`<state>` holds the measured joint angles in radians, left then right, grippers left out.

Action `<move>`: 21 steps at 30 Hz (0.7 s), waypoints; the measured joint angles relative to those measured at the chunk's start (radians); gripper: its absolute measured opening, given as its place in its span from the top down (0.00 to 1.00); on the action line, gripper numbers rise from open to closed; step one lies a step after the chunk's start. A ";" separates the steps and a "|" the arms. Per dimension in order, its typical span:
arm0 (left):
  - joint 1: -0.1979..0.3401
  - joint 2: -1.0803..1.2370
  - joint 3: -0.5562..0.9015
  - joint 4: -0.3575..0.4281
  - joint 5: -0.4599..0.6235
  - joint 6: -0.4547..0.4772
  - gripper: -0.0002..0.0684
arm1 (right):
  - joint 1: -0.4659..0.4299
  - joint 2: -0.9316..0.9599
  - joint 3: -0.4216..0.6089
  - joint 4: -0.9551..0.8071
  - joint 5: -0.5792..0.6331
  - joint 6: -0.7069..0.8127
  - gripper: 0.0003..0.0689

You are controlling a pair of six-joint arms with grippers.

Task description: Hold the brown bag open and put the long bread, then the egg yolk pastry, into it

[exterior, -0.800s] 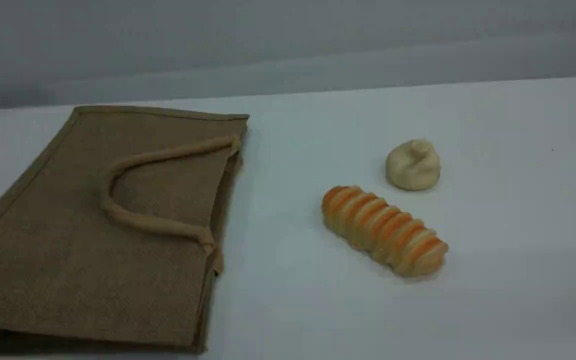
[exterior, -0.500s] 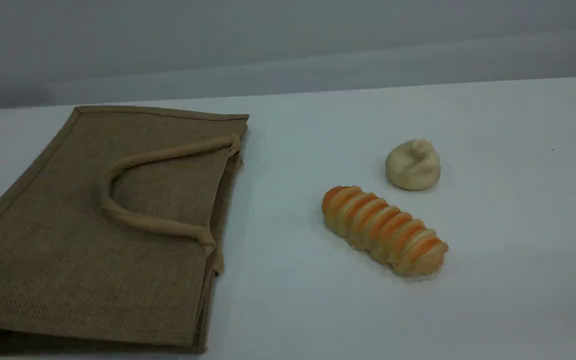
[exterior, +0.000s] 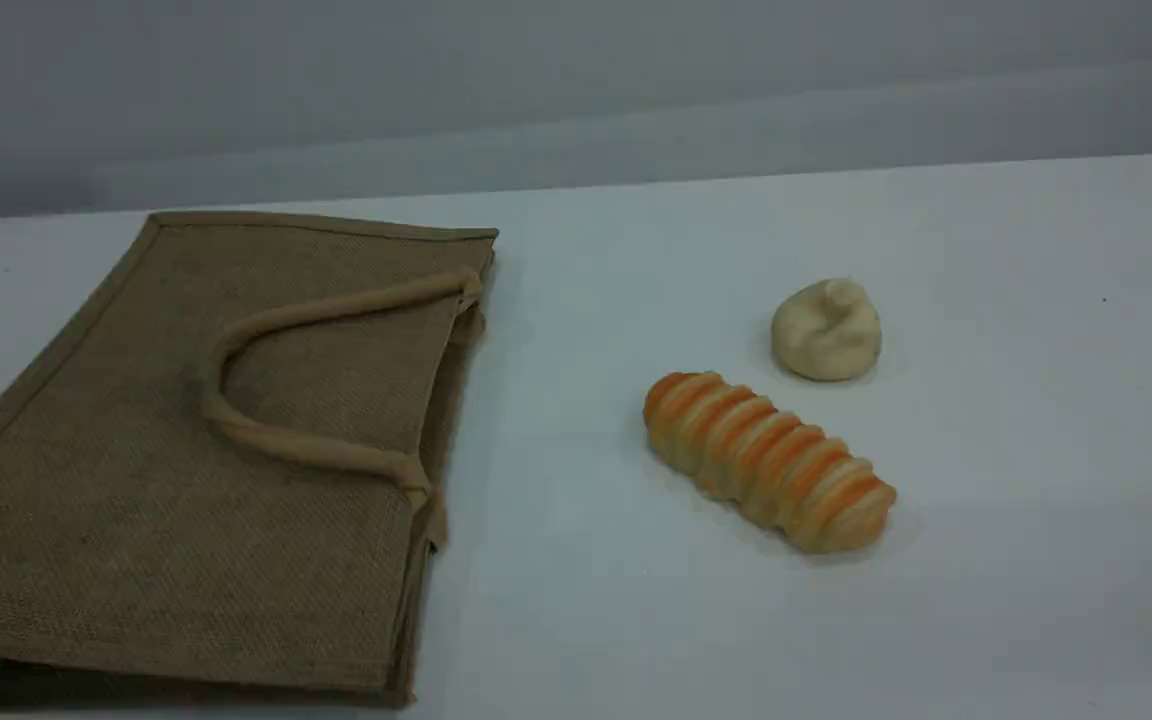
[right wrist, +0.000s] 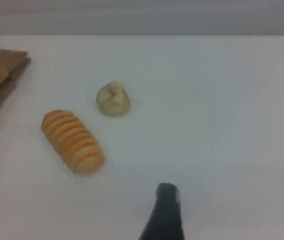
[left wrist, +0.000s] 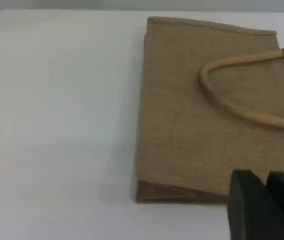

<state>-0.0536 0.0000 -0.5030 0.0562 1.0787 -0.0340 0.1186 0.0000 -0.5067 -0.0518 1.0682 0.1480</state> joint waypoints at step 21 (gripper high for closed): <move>0.000 0.000 0.000 -0.001 0.000 -0.001 0.83 | 0.000 0.000 0.000 0.000 0.000 0.000 0.17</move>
<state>-0.0536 0.0000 -0.5030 0.0551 1.0787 -0.0348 0.1186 0.0000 -0.5067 -0.0518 1.0682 0.1479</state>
